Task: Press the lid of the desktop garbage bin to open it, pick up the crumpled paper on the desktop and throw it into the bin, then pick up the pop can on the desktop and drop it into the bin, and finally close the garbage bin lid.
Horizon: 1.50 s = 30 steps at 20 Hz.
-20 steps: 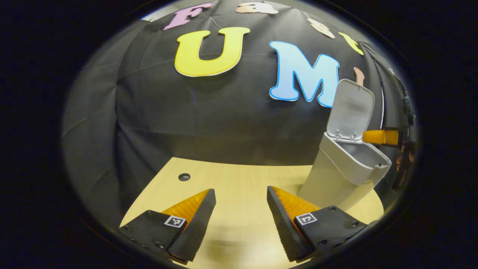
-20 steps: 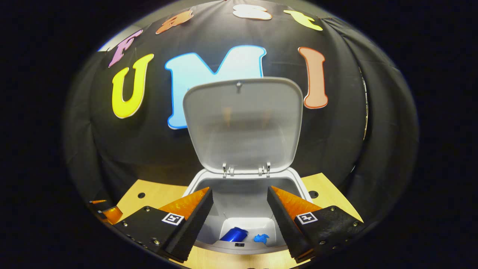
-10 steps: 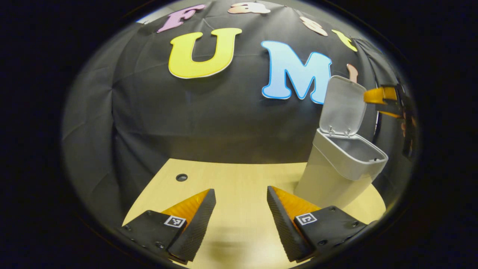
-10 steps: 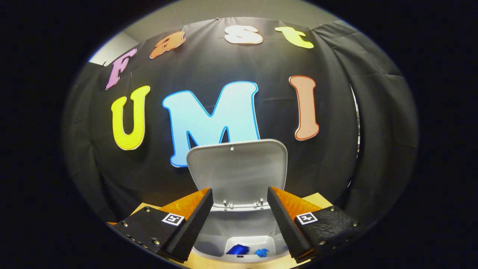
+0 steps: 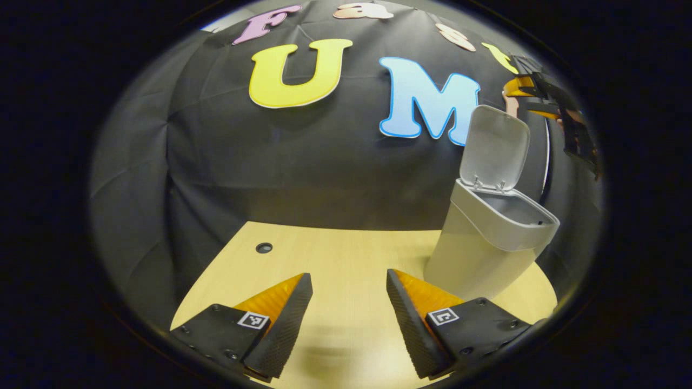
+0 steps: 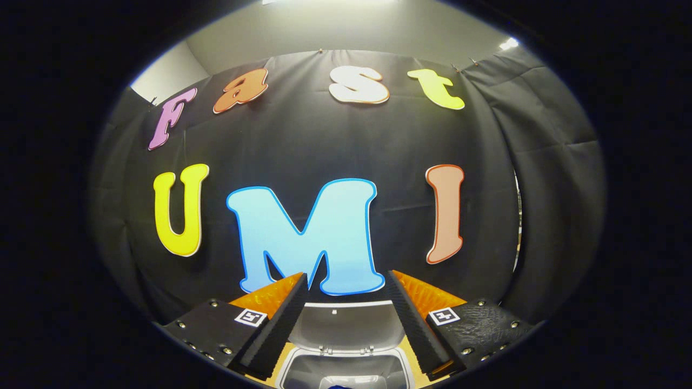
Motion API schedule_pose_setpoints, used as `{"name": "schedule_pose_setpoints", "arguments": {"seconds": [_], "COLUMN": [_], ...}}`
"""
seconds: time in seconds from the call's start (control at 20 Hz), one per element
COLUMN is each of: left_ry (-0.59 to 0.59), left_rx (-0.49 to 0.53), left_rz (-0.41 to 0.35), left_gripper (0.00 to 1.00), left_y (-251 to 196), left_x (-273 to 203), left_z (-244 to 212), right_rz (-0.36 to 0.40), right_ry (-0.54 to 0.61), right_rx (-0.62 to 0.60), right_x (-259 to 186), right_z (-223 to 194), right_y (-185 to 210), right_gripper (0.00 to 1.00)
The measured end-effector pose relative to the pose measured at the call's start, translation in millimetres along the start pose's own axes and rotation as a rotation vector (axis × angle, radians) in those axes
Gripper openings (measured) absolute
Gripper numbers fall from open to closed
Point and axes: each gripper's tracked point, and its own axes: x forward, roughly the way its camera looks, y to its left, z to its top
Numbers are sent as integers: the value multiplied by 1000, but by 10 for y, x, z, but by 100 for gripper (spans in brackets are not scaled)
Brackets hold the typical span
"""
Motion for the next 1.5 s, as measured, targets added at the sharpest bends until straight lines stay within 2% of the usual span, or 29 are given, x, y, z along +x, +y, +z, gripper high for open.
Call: {"name": "schedule_pose_setpoints", "arguments": {"seconds": [0.2,0.4,0.55,0.8,0.85,0.9,0.95,1.1,1.15,1.3,1.4,1.5], "left_ry": [-3,-2,-4,-17,-19,-21,-23,-23,-23,-24,-26,-24], "left_rx": [-3,-12,-14,-3,2,8,13,32,39,61,74,79], "left_rz": [30,53,60,43,35,27,19,-4,-10,-28,-34,-37], "left_gripper": [93,91,91,91,88,88,94,91,94,94,91,94], "left_y": [119,229,247,164,132,105,73,-58,-92,-171,-202,-206], "left_x": [-68,-134,-159,-159,-167,-173,-176,-189,-193,-207,-224,-244], "left_z": [9,-14,-9,37,49,47,40,34,27,30,35,26], "right_rz": [-9,-3,5,30,37,44,52,74,80,98,108,114], "right_ry": [39,111,115,132,139,147,157,199,218,305,348,383], "right_rx": [-9,-20,-13,-24,-21,-21,-22,-18,-16,-17,-17,-24], "right_x": [203,243,190,-58,-118,-183,-247,-430,-485,-634,-727,-814], "right_z": [-160,-406,-426,-490,-507,-530,-564,-697,-770,-1103,-1300,-1500], "right_y": [-8,-39,-40,-38,-36,-38,-32,-26,-25,-3,30,53], "right_gripper": [93,93,94,94,94,94,94,94,94,94,95,94]}}
